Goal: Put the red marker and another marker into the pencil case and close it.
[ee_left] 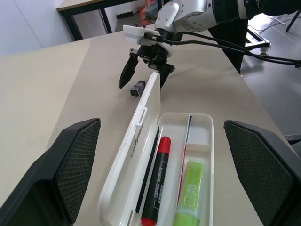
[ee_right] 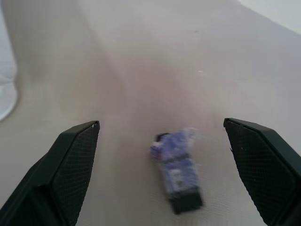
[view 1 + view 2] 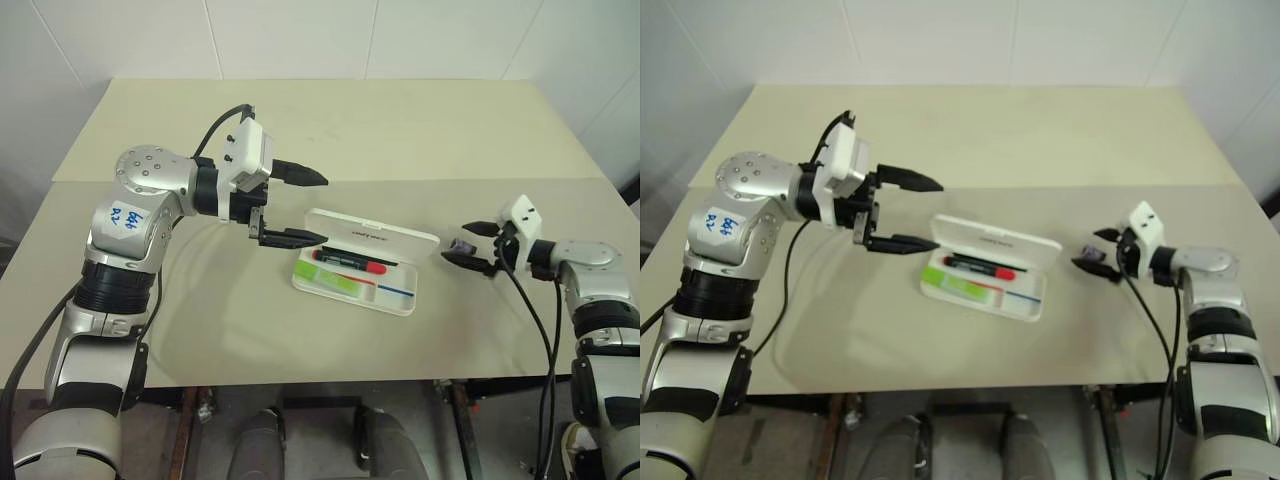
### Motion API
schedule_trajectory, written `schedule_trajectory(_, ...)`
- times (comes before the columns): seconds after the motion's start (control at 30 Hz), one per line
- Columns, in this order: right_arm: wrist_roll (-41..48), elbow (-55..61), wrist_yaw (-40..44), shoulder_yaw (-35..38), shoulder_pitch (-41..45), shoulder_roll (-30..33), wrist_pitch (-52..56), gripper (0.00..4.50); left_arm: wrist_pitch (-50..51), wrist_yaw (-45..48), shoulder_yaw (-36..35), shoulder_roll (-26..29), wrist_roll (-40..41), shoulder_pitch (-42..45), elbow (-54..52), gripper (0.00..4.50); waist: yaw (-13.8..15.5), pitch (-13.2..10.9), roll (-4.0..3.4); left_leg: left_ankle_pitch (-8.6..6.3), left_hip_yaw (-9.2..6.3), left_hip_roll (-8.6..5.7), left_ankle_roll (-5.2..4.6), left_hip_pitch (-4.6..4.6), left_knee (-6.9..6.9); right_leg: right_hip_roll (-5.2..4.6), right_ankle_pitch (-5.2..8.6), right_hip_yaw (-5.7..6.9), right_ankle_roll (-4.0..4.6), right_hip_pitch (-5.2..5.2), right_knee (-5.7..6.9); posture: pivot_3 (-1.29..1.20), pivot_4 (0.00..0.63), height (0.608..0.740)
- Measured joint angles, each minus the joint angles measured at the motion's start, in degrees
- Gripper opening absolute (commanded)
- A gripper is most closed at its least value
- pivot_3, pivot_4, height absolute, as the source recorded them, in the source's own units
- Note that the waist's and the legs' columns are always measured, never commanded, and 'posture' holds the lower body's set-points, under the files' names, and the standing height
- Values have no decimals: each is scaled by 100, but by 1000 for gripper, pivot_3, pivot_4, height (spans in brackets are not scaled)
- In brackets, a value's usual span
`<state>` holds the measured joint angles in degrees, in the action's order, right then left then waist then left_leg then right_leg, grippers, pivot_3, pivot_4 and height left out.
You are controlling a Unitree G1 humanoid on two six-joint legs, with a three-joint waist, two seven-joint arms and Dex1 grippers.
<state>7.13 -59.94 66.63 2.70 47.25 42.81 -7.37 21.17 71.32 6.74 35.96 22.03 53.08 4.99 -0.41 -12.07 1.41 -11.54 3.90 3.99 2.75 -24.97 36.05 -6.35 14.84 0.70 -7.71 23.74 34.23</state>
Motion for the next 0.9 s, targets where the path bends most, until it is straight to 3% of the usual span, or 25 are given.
schedule_trajectory(0.17,-148,-376,69,0,28,100,-28,4473,15,0,0,-1,2,0,-2,4500,-7,0,0,4,0,0,7,0,2,0,0,-1,0,0,2,0,150,740)
schedule_trajectory(0.27,-163,-457,167,2,29,100,-28,3828,35,5,1,-2,7,0,-6,4500,-39,0,0,4,0,0,7,3,3,0,0,-2,-1,0,8,0,150,740)
schedule_trajectory(0.37,-168,-487,223,2,34,89,-39,2860,66,12,1,-3,11,0,-7,4500,-82,0,0,4,0,0,7,4,6,0,0,-2,0,-2,14,0,150,740)
schedule_trajectory(0.9,-273,-693,-90,13,289,-280,-54,2860,88,63,2,-63,12,9,-9,4500,-227,0,0,9,2,-2,9,50,8,1,-2,-20,-1,-24,41,0,150,740)
